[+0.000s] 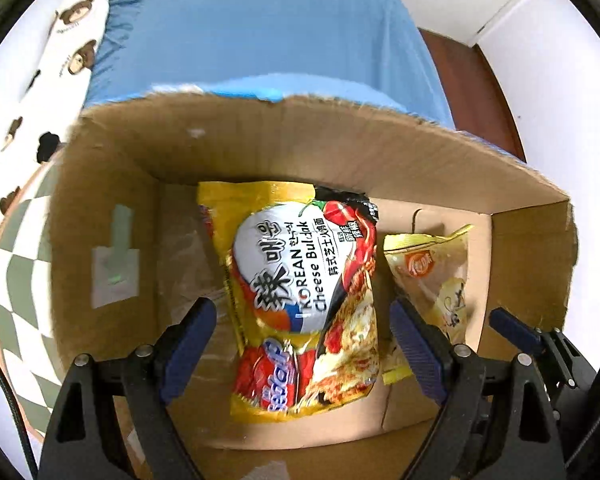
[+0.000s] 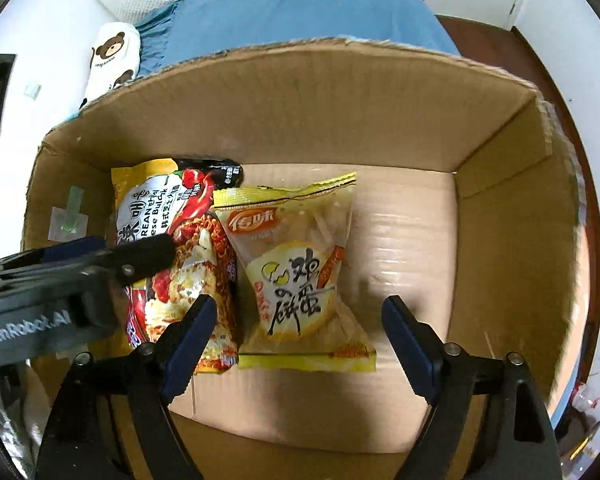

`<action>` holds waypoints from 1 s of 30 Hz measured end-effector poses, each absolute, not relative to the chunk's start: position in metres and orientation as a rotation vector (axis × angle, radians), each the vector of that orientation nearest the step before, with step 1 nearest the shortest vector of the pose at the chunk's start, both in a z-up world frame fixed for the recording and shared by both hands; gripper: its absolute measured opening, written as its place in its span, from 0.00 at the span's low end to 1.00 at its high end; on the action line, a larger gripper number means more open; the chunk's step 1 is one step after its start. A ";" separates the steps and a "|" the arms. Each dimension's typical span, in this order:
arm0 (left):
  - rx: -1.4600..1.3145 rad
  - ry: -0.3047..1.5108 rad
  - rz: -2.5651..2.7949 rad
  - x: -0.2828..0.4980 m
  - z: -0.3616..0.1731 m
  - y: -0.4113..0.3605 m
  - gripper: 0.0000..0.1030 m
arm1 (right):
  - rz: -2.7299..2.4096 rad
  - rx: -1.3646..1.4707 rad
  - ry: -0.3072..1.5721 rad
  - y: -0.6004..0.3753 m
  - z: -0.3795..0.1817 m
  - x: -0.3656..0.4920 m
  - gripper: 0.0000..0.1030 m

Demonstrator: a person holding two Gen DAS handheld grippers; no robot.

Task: Organize snacks
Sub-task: 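Carry both packs into the cardboard box and open both tools, then grasp the yellow chip bag with the left tool while the right tool grasps the white-and-red bar pack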

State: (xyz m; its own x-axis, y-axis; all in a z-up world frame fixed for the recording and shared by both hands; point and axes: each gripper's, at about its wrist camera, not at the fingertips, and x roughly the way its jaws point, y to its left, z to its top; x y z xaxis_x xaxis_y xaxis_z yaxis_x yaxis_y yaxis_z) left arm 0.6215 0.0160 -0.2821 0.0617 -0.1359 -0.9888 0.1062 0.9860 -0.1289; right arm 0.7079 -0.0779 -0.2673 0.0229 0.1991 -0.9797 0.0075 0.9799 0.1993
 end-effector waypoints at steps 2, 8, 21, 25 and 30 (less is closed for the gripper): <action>-0.013 1.461 -0.175 0.614 -0.272 0.023 0.86 | 0.132 0.155 1.522 -0.078 -0.258 0.699 0.84; 0.003 1.351 -0.154 0.579 -0.235 0.040 0.86 | 0.089 0.134 1.430 -0.069 -0.216 0.662 0.84; 0.040 1.154 -0.138 0.502 -0.166 0.062 0.86 | 0.050 0.108 1.243 -0.077 -0.124 0.577 0.84; 0.038 1.122 -0.136 0.482 -0.154 0.066 0.86 | 0.048 0.108 1.200 -0.076 -0.102 0.554 0.84; 0.032 1.108 -0.138 0.453 -0.148 0.069 0.86 | 0.053 0.132 1.175 -0.076 -0.088 0.529 0.84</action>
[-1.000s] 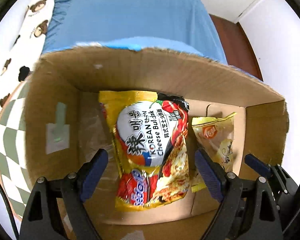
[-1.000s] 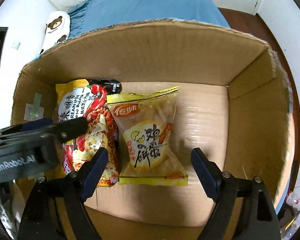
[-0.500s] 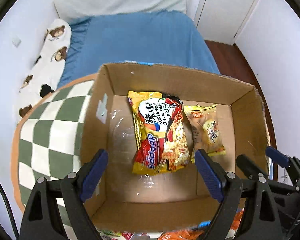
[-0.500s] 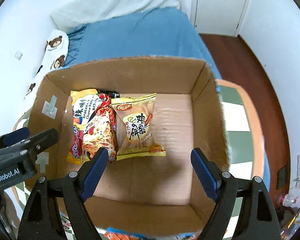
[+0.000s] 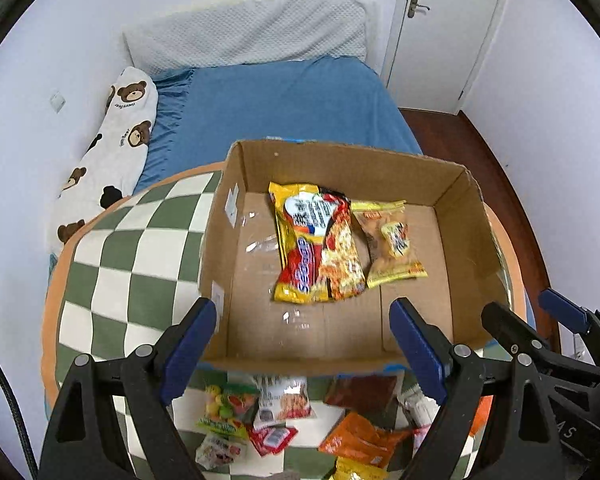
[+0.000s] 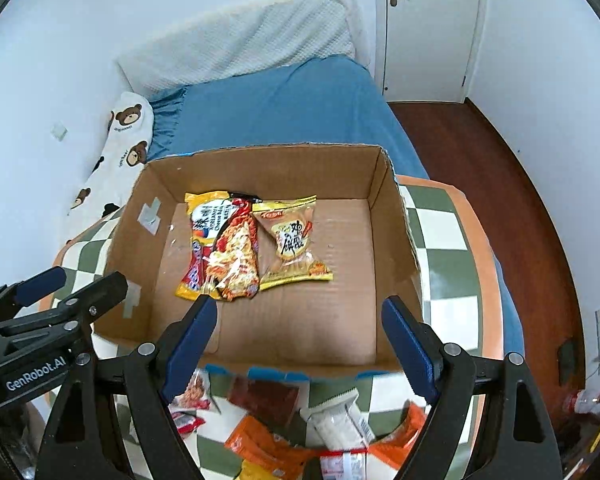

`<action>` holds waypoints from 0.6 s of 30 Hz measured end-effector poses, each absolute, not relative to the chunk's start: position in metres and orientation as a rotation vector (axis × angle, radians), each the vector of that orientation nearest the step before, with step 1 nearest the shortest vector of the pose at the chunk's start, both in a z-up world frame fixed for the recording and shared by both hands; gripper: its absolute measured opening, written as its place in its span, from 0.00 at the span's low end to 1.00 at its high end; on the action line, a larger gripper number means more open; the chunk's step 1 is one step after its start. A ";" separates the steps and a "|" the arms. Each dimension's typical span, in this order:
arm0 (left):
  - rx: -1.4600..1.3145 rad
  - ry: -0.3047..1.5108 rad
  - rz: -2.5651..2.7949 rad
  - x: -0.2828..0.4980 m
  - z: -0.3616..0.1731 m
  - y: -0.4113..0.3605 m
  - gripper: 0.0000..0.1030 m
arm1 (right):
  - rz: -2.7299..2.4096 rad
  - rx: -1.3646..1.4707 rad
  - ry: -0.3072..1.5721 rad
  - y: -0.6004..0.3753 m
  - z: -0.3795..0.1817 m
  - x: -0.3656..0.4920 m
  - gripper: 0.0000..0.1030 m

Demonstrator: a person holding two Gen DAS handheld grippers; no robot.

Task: Organize snacks
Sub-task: 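Grasp the yellow chip bag with the left tool while the right tool grasps the white-and-red bar pack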

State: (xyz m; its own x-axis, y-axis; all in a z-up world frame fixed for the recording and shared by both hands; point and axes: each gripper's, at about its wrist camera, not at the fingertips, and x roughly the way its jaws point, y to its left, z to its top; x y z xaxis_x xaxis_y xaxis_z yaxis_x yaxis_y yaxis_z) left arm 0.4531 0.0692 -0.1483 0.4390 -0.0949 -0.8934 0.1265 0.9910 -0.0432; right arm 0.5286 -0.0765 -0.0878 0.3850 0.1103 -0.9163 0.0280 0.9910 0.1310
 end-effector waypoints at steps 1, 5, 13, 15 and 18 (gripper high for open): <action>0.029 1.110 -0.139 0.448 -0.149 0.070 0.86 | 0.054 0.140 1.174 -0.077 -0.086 0.522 0.84; 0.030 1.133 -0.135 0.423 -0.158 0.074 0.86 | 0.056 0.174 1.192 -0.083 -0.087 0.496 0.84; 0.029 1.360 -0.138 0.363 -0.236 0.083 0.86 | 0.016 0.242 1.338 -0.105 -0.141 0.435 0.84; 0.038 1.425 -0.153 0.349 -0.258 0.081 0.86 | -0.003 0.263 1.400 -0.112 -0.165 0.416 0.84; 0.082 1.528 -0.209 0.321 -0.298 0.070 0.86 | -0.019 0.280 1.482 -0.121 -0.196 0.392 0.84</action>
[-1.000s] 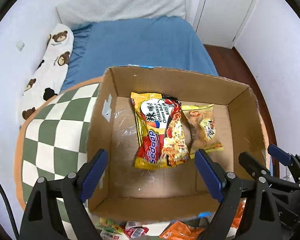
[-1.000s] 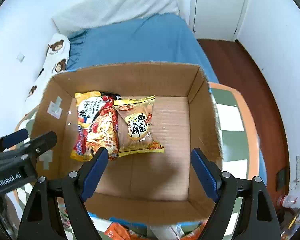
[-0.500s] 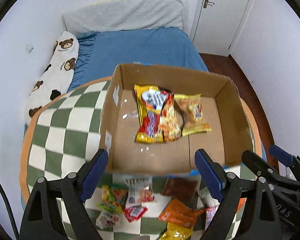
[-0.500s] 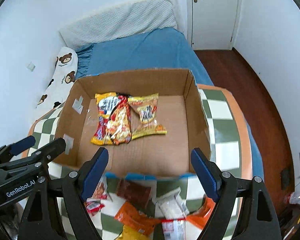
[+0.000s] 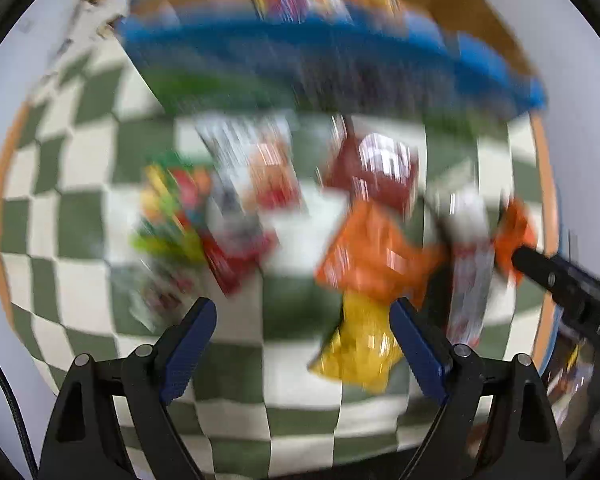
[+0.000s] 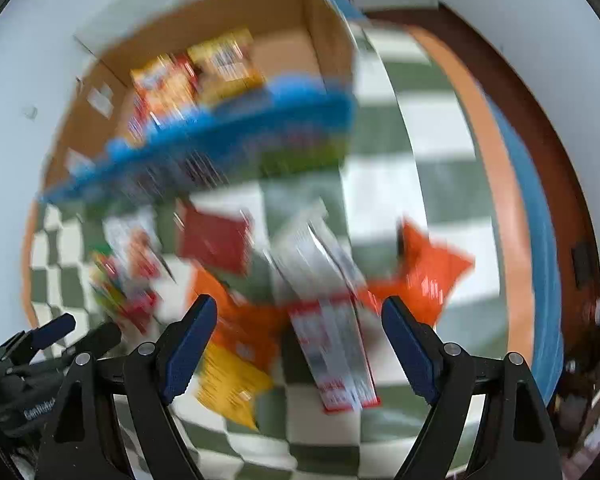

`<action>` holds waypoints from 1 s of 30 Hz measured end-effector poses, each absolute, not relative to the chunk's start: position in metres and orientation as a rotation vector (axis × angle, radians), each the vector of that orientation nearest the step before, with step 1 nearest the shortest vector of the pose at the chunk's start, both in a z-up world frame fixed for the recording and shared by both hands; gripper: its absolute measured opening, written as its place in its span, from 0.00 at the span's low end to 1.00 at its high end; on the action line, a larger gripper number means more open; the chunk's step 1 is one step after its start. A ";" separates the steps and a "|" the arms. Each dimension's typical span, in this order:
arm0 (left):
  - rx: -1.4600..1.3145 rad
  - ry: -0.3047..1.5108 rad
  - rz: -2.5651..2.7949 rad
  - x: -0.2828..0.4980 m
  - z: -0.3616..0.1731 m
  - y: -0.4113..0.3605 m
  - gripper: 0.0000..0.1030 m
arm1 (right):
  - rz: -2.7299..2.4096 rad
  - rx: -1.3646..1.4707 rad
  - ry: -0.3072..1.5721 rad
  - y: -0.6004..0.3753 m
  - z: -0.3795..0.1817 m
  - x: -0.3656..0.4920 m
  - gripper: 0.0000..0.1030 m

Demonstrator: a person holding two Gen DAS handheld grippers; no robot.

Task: Organize snacks
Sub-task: 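Grasp the yellow chip bag with the left tool while the right tool grasps the white-and-red bar pack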

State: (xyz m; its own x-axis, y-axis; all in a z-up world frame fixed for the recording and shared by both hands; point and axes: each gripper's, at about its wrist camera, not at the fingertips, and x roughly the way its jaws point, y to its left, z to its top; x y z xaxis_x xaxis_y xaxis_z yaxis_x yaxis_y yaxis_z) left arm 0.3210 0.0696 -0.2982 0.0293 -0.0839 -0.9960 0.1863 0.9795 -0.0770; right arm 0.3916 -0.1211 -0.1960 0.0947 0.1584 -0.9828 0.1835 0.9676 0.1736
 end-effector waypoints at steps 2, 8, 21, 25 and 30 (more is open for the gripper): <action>0.121 1.572 -0.259 0.305 -0.316 0.057 0.86 | -0.023 0.281 1.533 -0.126 -0.216 0.375 0.84; 0.310 1.672 -0.384 0.274 -0.372 0.009 0.86 | -0.050 0.294 1.606 -0.148 -0.247 0.341 0.84; 0.132 1.701 -0.128 0.281 -0.395 0.051 0.78 | -0.027 0.255 1.637 -0.144 -0.280 0.321 0.83; 0.068 1.734 -0.138 0.274 -0.406 0.053 0.78 | -0.026 0.219 1.648 -0.132 -0.298 0.326 0.80; 0.113 1.725 -0.143 0.262 -0.411 0.045 0.78 | -0.044 0.180 1.681 -0.124 -0.314 0.326 0.58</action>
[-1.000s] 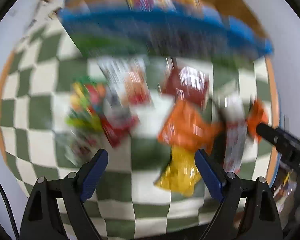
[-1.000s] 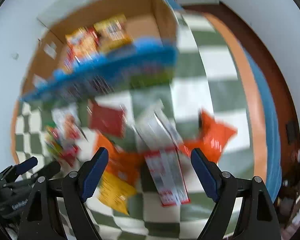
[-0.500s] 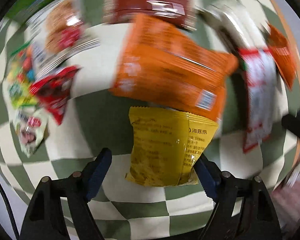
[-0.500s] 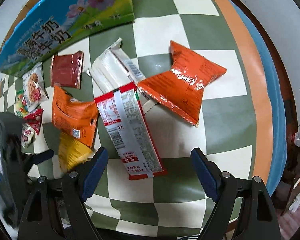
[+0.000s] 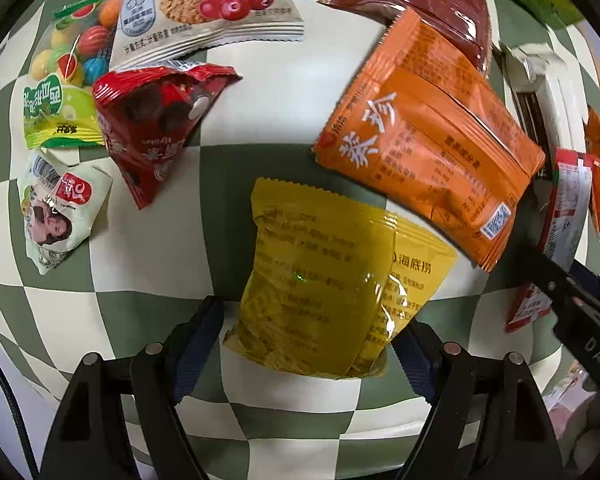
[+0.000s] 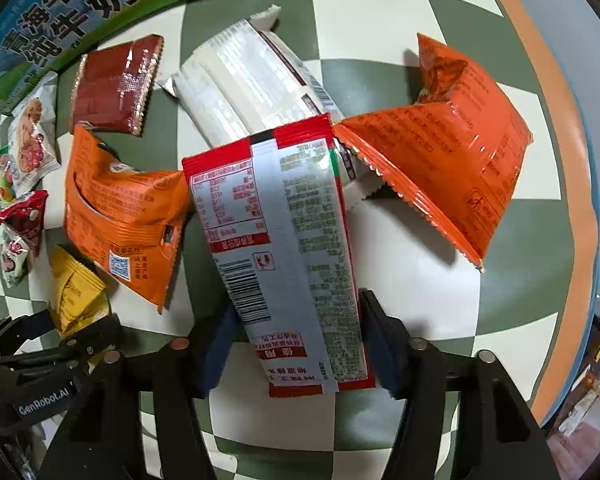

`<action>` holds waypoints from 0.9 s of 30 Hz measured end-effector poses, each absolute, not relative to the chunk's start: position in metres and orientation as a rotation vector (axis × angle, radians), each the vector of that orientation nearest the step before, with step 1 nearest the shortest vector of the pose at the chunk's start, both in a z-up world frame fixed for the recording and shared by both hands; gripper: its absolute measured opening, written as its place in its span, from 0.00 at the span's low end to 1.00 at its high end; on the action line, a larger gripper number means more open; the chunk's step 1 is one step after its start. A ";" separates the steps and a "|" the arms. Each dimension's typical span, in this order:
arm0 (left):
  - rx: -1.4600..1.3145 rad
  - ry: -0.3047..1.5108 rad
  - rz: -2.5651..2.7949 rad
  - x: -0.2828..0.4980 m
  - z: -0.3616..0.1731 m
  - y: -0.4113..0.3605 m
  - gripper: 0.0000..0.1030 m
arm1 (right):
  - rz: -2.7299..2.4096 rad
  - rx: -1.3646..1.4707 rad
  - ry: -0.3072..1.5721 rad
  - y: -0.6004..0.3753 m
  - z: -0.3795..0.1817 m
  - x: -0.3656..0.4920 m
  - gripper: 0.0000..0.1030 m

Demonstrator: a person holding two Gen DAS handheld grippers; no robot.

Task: Organize snacks
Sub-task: 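Grasp the yellow chip bag with the left tool while the right tool grasps the white-and-red bar pack, then carry both packets into the box and release them beside the others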

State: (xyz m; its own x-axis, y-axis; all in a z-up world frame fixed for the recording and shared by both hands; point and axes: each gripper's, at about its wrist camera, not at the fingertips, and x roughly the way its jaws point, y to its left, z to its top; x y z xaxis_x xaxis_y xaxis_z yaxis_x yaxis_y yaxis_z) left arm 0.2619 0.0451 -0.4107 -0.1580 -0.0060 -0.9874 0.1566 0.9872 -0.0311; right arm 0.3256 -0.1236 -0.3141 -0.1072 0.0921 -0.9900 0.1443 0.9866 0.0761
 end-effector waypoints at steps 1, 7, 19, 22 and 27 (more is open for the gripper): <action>0.122 1.720 -0.146 0.259 -0.411 0.042 0.78 | -0.047 0.206 1.692 -0.126 -0.313 0.324 0.56; 0.153 1.690 -0.181 0.253 -0.402 0.029 0.78 | -0.011 0.427 1.813 -0.142 -0.320 0.308 0.56; 0.114 1.674 -0.192 0.289 -0.396 0.017 0.53 | -0.034 0.291 1.764 -0.124 -0.321 0.312 0.52; 0.085 1.665 -0.188 0.291 -0.385 0.018 0.53 | -0.027 0.297 1.748 -0.118 -0.314 0.307 0.48; 0.045 1.652 -0.197 0.284 -0.361 0.026 0.53 | -0.007 0.334 1.732 -0.115 -0.296 0.291 0.47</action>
